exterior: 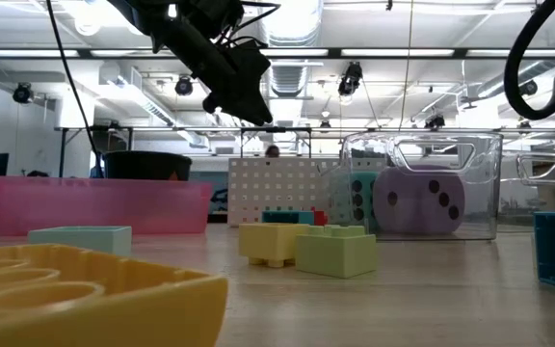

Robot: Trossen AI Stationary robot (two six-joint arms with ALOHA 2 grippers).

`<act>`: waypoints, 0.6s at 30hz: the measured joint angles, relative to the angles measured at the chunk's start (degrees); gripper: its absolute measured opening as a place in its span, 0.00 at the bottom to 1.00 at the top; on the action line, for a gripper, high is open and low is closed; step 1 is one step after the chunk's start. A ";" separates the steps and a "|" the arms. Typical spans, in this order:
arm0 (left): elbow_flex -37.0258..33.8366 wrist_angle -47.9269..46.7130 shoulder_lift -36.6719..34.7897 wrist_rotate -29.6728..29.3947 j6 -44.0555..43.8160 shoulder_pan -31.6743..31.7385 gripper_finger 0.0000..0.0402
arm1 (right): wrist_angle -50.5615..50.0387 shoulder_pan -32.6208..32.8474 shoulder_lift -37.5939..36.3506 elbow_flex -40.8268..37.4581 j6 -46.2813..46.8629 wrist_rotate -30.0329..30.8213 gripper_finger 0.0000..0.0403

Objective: Pick & Place Toys
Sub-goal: Put the big dark blue game piece into the white bin

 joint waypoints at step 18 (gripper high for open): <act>0.00 0.00 0.00 0.00 0.00 0.00 0.37 | -0.94 0.01 0.00 -0.02 -0.06 -0.16 0.47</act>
